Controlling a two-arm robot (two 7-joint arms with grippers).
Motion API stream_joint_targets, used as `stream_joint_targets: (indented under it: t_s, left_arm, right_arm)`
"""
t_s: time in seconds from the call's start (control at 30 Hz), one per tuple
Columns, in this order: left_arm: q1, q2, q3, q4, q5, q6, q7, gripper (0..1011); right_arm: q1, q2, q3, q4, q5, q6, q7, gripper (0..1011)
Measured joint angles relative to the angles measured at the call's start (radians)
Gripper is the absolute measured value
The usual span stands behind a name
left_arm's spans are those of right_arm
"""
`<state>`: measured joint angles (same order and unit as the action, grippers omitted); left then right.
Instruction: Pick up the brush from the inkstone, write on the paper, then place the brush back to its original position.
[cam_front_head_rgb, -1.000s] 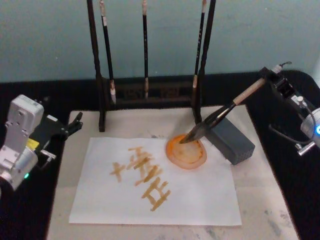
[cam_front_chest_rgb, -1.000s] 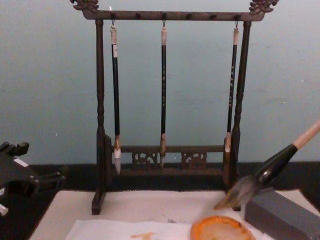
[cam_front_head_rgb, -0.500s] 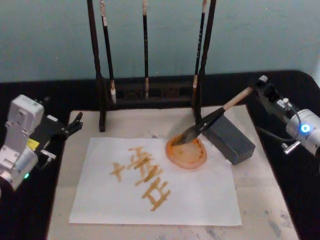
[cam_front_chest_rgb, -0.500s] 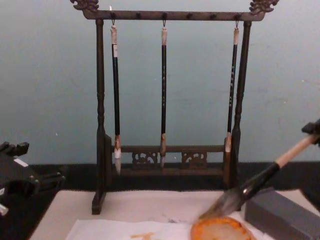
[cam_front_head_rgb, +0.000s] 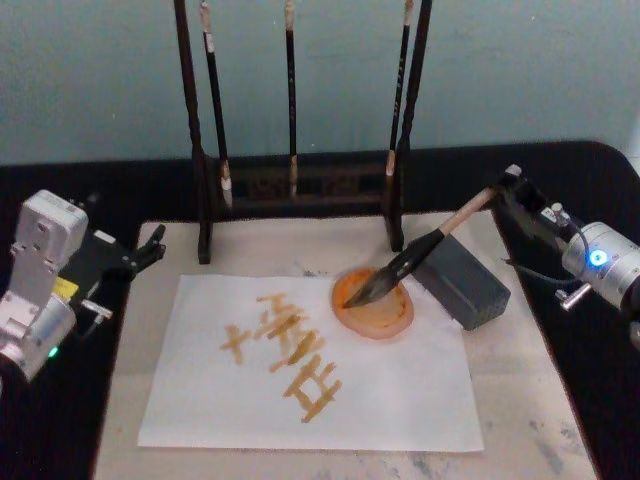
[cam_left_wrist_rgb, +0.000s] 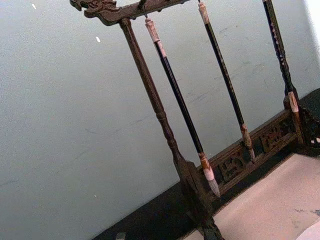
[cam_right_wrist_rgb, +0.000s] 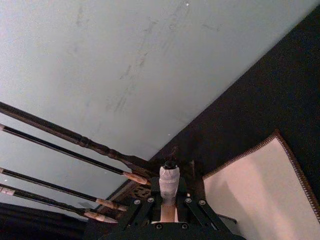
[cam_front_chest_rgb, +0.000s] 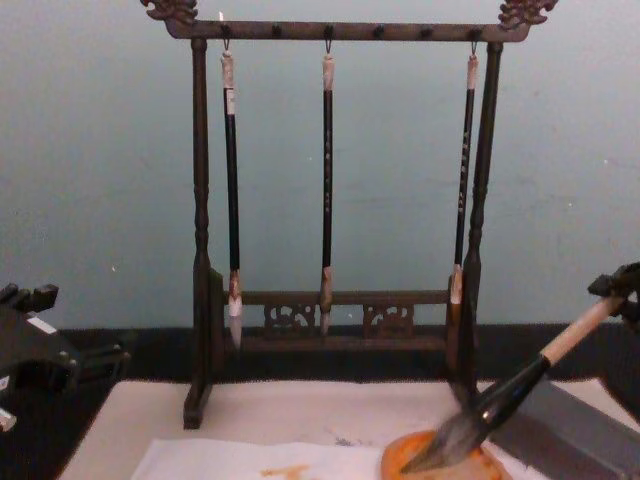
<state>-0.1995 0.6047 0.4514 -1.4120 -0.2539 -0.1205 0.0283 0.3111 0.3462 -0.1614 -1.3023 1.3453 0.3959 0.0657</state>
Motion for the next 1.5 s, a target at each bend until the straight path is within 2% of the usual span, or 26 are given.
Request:
stream_joint_targets:
  t_s: [0.57,1.07,1.23,1.3,1.37,1.5]
  left_arm:
    - [0.0,0.0,0.0,0.0,0.0,0.0,0.0,1009]
    - [0.0,0.0,0.0,0.0,0.0,0.0,0.0,1010]
    - [0.0,0.0,0.0,0.0,0.0,0.0,0.0,1009]
    - [0.0,0.0,0.0,0.0,0.0,0.0,0.0,1010]
    - [0.0,0.0,0.0,0.0,0.0,0.0,0.0,1010]
    - [0.0,0.0,0.0,0.0,0.0,0.0,0.0,1010]
  right_arm:
    - [0.013,0.018,-0.032,0.032,0.033,-0.033,-0.017,172]
    - [0.012,0.017,-0.03,0.031,0.032,-0.033,-0.018,172]
    - [0.012,0.016,-0.03,0.031,0.032,-0.033,-0.018,264]
    - [0.012,0.016,-0.03,0.03,0.032,-0.033,-0.018,367]
    - [0.011,0.016,-0.029,0.03,0.031,-0.032,-0.018,399]
    - [0.011,0.016,-0.029,0.03,0.031,-0.032,-0.018,527]
